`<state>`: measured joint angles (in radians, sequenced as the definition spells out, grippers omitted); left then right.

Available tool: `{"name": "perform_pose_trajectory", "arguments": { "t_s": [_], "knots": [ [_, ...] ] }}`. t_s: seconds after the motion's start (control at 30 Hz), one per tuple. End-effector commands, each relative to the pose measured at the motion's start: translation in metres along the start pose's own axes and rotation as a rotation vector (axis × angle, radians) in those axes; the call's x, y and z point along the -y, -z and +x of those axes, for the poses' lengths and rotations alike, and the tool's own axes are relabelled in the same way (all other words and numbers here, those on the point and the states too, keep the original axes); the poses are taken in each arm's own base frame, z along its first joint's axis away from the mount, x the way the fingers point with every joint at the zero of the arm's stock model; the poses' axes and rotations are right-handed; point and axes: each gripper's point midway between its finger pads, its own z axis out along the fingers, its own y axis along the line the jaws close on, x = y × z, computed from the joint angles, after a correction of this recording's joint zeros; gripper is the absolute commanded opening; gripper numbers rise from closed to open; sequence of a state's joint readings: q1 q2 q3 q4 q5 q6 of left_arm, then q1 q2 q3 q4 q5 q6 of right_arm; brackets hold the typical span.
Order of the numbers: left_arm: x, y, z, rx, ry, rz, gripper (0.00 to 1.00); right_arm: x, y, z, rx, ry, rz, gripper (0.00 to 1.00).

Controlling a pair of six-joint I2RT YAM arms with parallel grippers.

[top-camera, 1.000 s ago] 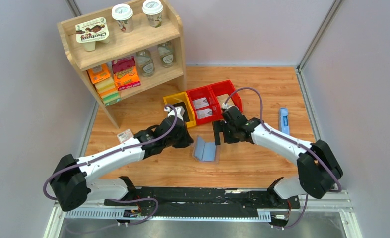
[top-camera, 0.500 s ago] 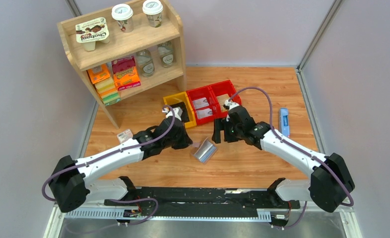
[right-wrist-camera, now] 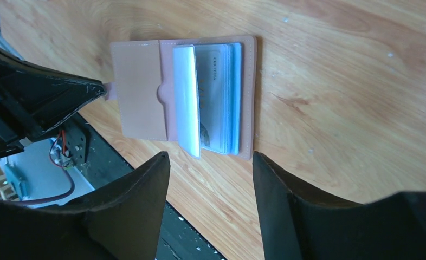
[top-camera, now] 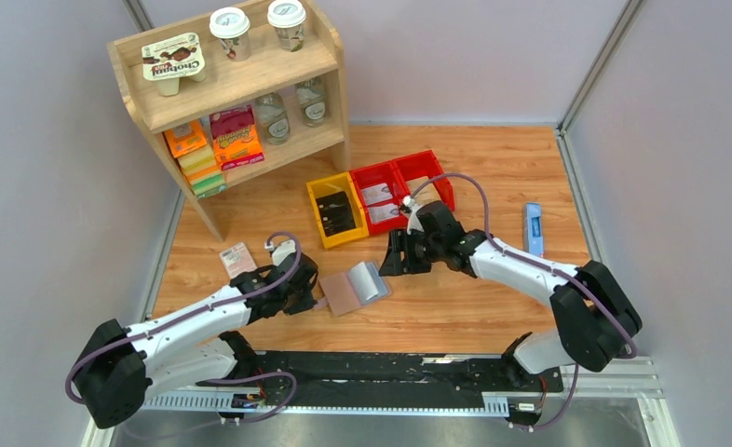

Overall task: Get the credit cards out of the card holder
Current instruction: Remove the credit card from the card holder.

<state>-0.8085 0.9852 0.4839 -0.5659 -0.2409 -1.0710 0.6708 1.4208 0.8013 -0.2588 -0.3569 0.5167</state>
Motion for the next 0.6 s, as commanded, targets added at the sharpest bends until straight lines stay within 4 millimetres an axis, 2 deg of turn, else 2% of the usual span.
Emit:
{"name": "perform_pose_trajectory", "arguments": {
  "t_s": [0.0, 0.1, 0.27, 0.57],
  "knots": [
    [-0.014, 0.001, 0.0, 0.01, -0.008, -0.054, 0.0, -0.028, -0.007, -0.011, 0.009, 0.028, -0.134, 0.62],
    [-0.017, -0.002, 0.004, -0.006, -0.032, -0.064, 0.0, -0.028, -0.019, -0.007, -0.024, 0.018, -0.14, 0.63],
    [-0.017, -0.006, 0.009, -0.035, -0.059, -0.068, 0.0, -0.038, -0.032, 0.0, -0.061, 0.024, -0.174, 0.64],
    [-0.014, -0.01, 0.009, -0.035, -0.071, -0.059, 0.0, -0.054, -0.039, 0.007, -0.089, 0.046, -0.21, 0.6]
  ]
}}
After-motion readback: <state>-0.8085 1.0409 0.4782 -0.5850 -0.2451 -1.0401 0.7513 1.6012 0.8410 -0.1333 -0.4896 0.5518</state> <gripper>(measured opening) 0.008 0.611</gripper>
